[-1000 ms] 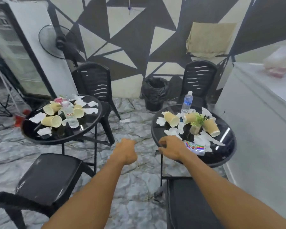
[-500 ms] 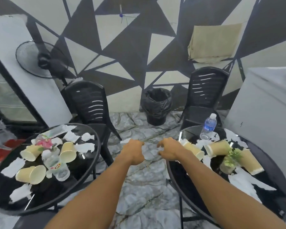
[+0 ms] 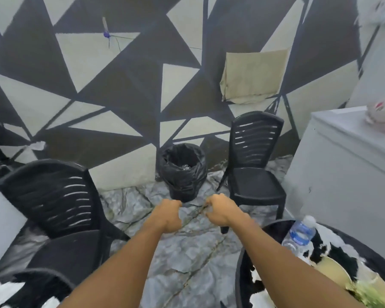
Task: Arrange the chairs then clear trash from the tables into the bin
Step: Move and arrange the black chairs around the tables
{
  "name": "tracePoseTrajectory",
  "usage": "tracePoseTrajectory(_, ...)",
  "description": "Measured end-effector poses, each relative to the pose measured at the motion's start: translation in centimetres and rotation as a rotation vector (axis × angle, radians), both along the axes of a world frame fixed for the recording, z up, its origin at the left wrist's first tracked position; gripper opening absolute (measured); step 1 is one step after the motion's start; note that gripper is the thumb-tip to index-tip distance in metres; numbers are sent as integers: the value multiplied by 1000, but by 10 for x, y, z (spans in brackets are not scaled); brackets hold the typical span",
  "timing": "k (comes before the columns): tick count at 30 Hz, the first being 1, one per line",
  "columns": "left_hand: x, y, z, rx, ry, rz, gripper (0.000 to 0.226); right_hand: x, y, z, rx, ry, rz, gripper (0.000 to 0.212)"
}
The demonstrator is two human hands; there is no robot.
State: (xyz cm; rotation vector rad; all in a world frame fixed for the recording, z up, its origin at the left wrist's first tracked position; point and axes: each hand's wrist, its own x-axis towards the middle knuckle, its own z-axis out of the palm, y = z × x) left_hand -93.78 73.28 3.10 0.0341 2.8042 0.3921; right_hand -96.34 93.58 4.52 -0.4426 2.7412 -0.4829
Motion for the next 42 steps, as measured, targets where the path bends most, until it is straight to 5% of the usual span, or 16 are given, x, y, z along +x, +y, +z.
tracePoseTrajectory(10, -253, -12, 14, 26, 38, -228, 38, -192, -7, 19, -43, 1, -281, 38)
tracePoseTrajectory(14, -348, 16, 16, 39, 88, -356, 61, -273, 10, 16, -74, 73, -388, 33)
tracePoseTrajectory(19, -474, 54, 9, 12, 115, -439, 38, -399, 39, -7, -93, 91, -466, 43)
tracePoseTrajectory(27, -653, 120, 24, -65, 118, -527, 62, -560, 91, -20, -152, 71, -589, 54)
tracePoseTrajectory(32, -745, 166, 30, -18, 170, -610, 57, -630, 122, -20, -156, 93, -697, 57)
tracePoseTrajectory(37, -825, 205, 8, 177, 105, -572, 41, -681, 140, -30, -165, 89, -825, 56)
tracePoseTrajectory(42, -890, 241, -30, 240, -75, -548, 64, -722, 150, -47, -168, 59, -1000, 56)
